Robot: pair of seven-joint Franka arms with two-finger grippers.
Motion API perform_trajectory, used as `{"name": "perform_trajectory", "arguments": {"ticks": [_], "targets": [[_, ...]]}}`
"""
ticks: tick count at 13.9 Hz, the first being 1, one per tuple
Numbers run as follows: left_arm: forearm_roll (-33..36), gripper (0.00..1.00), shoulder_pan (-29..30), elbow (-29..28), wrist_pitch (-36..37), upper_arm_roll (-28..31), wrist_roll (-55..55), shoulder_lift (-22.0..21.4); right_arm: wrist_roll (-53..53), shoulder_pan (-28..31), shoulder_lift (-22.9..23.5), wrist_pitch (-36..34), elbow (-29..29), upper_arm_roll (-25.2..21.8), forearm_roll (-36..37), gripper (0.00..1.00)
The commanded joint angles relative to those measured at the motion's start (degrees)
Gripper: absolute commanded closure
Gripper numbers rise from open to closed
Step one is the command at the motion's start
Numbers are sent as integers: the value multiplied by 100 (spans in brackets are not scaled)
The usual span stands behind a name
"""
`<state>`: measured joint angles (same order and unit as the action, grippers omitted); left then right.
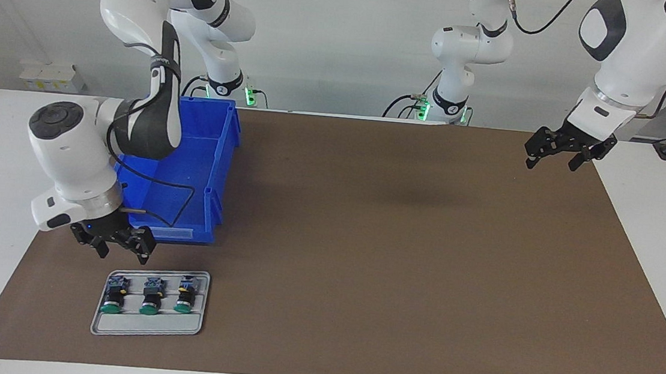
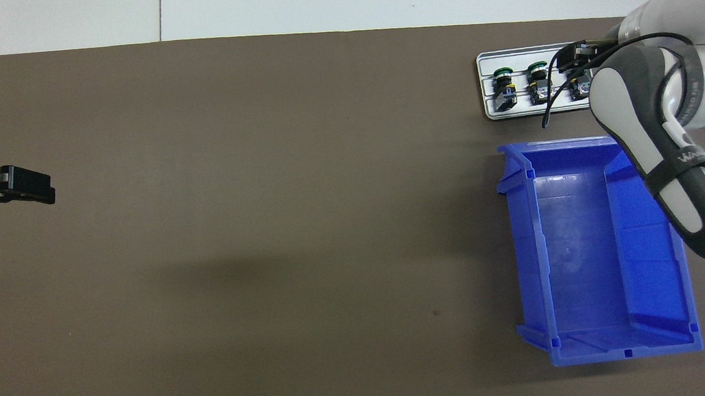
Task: Place and press button with both arms
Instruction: 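Reach the right gripper to the metal tray and grasp a green button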
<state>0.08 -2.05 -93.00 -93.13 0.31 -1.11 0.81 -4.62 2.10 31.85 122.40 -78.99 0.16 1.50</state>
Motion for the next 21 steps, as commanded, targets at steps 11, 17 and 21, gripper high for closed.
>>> {"name": "perform_trajectory", "arguments": {"ticks": [11, 17, 21], "targets": [[-17, 0, 46, -69, 14, -40, 15, -64, 849, 62, 1377, 607, 974, 187, 34, 16], [-17, 0, 46, -69, 14, -40, 15, -64, 902, 27, 1368, 855, 596, 187, 26, 20], [-17, 0, 46, -69, 14, -40, 15, -64, 910, 35, 1289, 1137, 314, 187, -10, 22]]}}
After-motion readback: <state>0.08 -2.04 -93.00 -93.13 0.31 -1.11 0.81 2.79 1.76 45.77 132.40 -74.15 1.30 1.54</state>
